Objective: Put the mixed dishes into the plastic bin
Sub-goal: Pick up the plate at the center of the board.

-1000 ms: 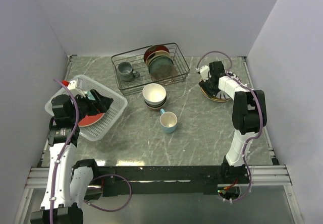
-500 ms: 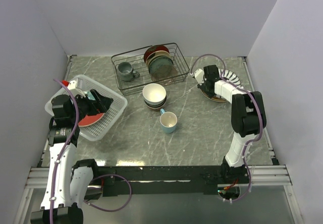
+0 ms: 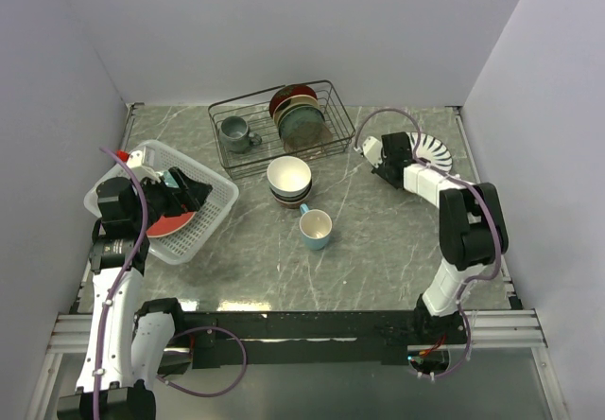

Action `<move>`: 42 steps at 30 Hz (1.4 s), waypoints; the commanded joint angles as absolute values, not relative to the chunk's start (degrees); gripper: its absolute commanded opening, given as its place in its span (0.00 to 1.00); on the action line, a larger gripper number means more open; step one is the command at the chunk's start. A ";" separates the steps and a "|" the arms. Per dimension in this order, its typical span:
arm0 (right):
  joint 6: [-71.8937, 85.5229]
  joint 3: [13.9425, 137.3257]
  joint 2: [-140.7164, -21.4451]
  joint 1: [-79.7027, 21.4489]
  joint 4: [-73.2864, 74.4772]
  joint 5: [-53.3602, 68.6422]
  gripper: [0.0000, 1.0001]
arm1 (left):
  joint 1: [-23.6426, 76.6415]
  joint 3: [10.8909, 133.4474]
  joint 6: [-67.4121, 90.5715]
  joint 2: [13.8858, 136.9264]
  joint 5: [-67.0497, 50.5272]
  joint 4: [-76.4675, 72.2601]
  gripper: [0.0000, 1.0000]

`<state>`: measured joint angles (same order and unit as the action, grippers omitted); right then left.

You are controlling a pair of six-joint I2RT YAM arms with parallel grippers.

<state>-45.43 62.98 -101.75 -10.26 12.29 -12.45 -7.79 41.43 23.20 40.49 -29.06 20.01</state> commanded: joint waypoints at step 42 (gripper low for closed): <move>-65.48 50.53 -58.63 -22.32 14.40 -12.39 0.00 | -2.47 33.58 53.69 48.34 -51.95 -9.99 0.99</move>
<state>-62.39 48.40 -63.81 -20.21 16.73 -10.63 -6.31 34.35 41.08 48.71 -47.40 4.84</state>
